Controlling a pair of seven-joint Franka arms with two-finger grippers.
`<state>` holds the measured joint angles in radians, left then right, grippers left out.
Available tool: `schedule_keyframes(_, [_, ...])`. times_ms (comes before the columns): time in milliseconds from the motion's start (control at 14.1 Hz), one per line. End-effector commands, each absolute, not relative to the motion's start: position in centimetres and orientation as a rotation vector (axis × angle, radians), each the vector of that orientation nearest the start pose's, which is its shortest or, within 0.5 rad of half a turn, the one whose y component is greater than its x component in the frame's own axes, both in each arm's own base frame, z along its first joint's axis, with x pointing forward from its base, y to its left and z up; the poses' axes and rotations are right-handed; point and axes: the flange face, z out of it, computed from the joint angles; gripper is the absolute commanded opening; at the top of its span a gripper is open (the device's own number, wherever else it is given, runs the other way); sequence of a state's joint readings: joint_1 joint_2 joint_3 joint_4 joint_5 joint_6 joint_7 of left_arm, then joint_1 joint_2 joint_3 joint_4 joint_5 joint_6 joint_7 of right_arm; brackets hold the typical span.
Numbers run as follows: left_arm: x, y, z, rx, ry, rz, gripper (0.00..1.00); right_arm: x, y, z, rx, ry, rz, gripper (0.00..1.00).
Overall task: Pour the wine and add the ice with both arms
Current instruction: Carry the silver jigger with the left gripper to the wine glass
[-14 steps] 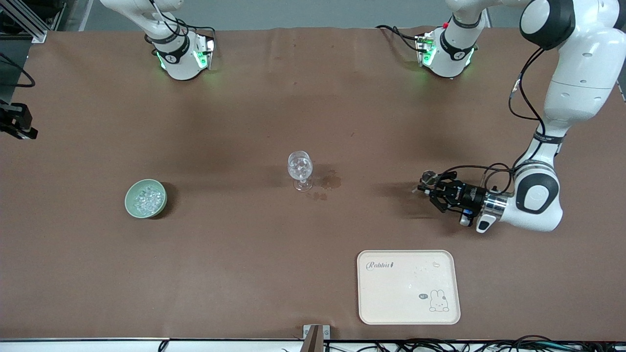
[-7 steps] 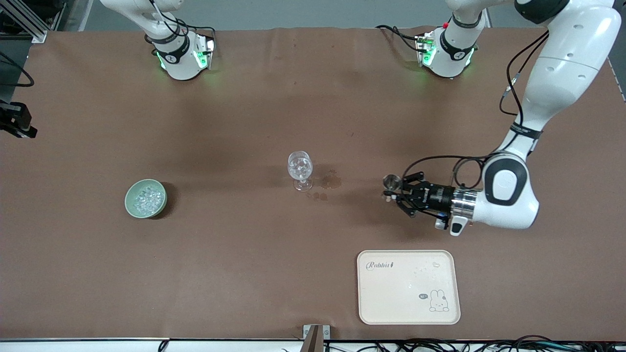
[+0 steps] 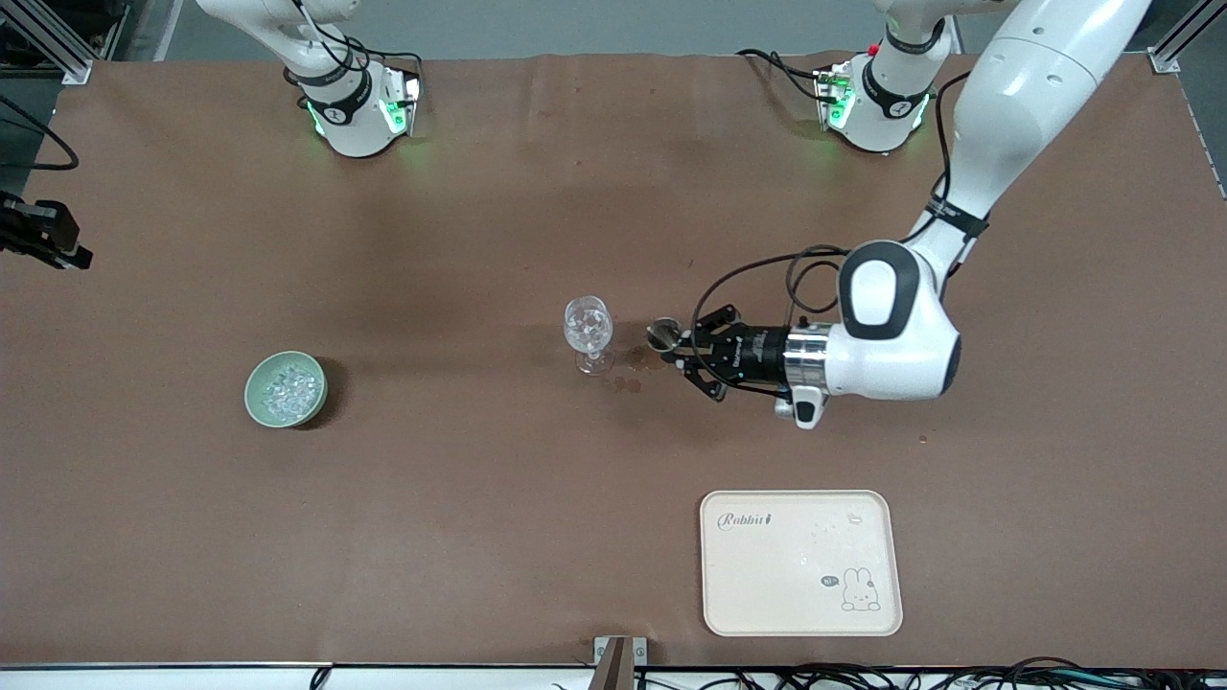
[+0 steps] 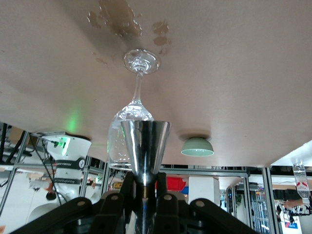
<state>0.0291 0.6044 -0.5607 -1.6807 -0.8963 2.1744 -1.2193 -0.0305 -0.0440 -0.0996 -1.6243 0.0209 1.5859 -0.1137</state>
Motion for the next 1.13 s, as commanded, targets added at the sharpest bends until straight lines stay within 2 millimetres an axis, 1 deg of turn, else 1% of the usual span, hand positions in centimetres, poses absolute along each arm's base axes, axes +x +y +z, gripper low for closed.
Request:
schedule_keyframes(0, [57.5,-34.6,31.6,1.833,1.507,-0.976,0.01,53.3,-6.8,62.3,-3.100,0.046,-0.002,0.01])
schedule_keyframes(71, [57.0,-35.5,31.8,1.824,1.537,-0.943,0.01,53.3,-6.8,62.2,-3.100,0.046,0.000,0.01])
schedule_keyframes(142, [56.1,-37.0,32.0,1.826,1.553,-0.934,0.01,53.3,-6.8,62.2,-3.100,0.046,0.000,0.02])
schedule_keyframes(213, [55.7,-37.6,32.3,1.826,1.571,-0.931,0.01,53.3,-6.8,62.2,-3.100,0.046,0.000,0.02])
schedule_keyframes(354, [55.4,-37.8,32.8,1.831,1.572,-0.925,0.01,53.3,-6.8,62.1,-3.100,0.046,0.007,0.02])
schedule_keyframes(425, [54.8,-38.3,32.9,1.844,1.567,-0.925,0.01,53.3,-6.8,61.9,-3.099,0.046,0.014,0.03])
schedule_keyframes(709, [53.9,-38.8,32.8,1.871,1.581,-0.913,0.01,53.2,-6.8,61.8,-3.100,0.046,0.017,0.03])
schedule_keyframes(921, [53.8,-39.0,32.9,1.910,1.636,-0.883,0.01,53.2,-6.8,61.7,-3.100,0.046,0.019,0.04])
schedule_keyframes(1063, [53.6,-39.6,33.2,1.930,1.672,-0.863,0.01,53.2,-6.8,61.7,-3.100,0.048,0.019,0.05])
